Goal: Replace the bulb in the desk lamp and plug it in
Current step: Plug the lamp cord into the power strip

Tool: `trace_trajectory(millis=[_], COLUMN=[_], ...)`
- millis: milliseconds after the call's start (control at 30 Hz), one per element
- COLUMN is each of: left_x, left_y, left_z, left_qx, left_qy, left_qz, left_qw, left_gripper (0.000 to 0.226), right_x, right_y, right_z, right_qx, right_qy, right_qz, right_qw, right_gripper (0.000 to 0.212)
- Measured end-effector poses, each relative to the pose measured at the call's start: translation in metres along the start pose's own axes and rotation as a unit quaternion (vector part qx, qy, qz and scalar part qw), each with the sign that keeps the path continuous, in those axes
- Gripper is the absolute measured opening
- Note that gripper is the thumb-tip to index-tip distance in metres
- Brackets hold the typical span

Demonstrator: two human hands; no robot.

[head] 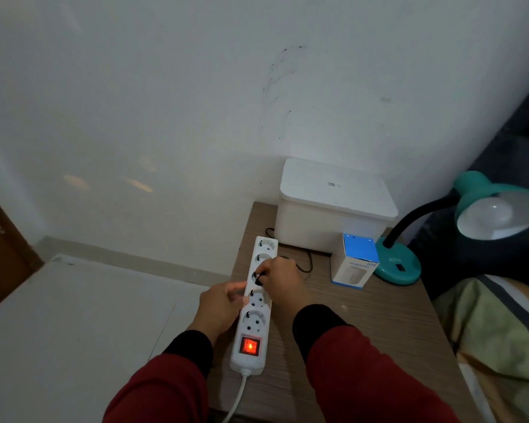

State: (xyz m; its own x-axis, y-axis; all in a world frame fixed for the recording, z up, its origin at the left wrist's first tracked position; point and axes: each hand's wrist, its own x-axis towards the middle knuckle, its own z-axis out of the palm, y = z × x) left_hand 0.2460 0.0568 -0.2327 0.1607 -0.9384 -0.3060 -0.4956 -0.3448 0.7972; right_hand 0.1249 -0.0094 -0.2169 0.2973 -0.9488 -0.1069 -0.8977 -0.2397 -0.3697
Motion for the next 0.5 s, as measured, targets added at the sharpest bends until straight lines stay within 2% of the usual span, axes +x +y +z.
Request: trace_trajectory(millis=[133, 267, 400, 500], left_x=[-0.003, -0.003, -0.012, -0.014], left_y=[0.015, 0.028, 0.051, 0.072], left_z=[-0.002, -0.007, -0.021, -0.03], left_qx=[0.125, 0.257, 0.3, 0.329], left_qy=[-0.009, -0.002, 0.036, 0.065], left_qz=[-0.017, -0.038, -0.058, -0.049], left_qw=[0.992, 0.966, 0.951, 0.941], left_gripper=[0.028, 0.03, 0.028, 0.03], right_x=[-0.007, -0.018, -0.028, -0.03], right_y=[0.002, 0.006, 0.004, 0.007], right_z=[-0.015, -0.04, -0.069, -0.086], right_qx=[-0.047, -0.055, -0.127, -0.155], right_qy=[-0.093, -0.116, -0.15, -0.154], right_qz=[-0.01, 0.0, 0.045, 0.082], right_qw=[0.995, 0.992, 0.98, 0.972], right_gripper=[0.044, 0.059, 0.039, 0.04])
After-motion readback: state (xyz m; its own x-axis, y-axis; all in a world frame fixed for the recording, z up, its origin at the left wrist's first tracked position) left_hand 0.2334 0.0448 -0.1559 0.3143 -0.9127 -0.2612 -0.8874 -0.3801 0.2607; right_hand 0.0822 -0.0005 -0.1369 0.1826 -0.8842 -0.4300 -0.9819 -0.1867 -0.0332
